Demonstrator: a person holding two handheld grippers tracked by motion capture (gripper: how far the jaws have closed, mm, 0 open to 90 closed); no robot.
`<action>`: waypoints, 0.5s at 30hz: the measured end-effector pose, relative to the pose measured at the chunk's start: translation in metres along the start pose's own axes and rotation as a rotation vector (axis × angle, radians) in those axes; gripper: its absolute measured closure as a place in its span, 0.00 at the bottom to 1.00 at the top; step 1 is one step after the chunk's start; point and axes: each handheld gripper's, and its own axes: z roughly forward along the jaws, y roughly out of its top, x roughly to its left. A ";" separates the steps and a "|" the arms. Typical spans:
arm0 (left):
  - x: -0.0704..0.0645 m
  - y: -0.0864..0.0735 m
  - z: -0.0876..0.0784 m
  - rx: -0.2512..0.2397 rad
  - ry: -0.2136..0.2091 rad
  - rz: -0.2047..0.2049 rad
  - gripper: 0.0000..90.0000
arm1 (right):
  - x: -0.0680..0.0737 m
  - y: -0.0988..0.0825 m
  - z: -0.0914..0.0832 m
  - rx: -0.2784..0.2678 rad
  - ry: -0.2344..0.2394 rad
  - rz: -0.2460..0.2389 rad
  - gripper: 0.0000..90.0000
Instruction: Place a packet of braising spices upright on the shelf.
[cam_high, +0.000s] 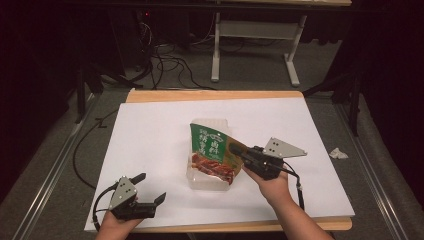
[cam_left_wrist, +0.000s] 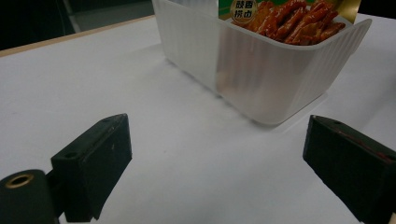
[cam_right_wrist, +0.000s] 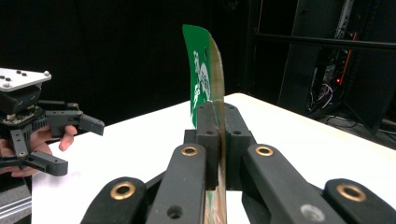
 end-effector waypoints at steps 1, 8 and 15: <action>0.000 0.000 0.000 0.001 0.001 0.002 0.09 | 0.001 0.000 0.000 0.008 0.001 -0.004 0.94; 0.000 0.000 0.000 0.000 0.001 -0.005 0.09 | 0.001 0.000 0.000 0.025 0.005 -0.008 0.71; -0.001 0.000 0.001 0.004 -0.003 0.001 0.09 | -0.001 0.000 0.002 0.048 0.000 -0.012 0.51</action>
